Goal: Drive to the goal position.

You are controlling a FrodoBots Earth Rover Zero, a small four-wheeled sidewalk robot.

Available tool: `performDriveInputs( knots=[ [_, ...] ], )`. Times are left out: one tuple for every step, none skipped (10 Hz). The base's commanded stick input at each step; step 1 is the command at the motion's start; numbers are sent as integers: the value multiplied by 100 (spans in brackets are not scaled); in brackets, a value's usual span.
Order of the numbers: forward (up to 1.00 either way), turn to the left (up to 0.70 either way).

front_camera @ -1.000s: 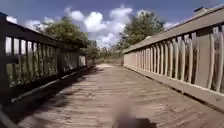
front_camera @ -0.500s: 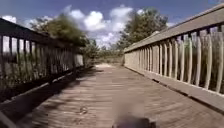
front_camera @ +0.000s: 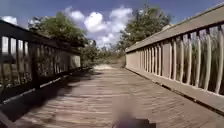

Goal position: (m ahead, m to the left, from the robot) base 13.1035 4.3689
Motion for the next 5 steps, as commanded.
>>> performDriveInputs(
  knots=[
    [85, 0],
    [85, 0],
    [85, 0],
    [85, 0],
    [85, 0]
  ],
)
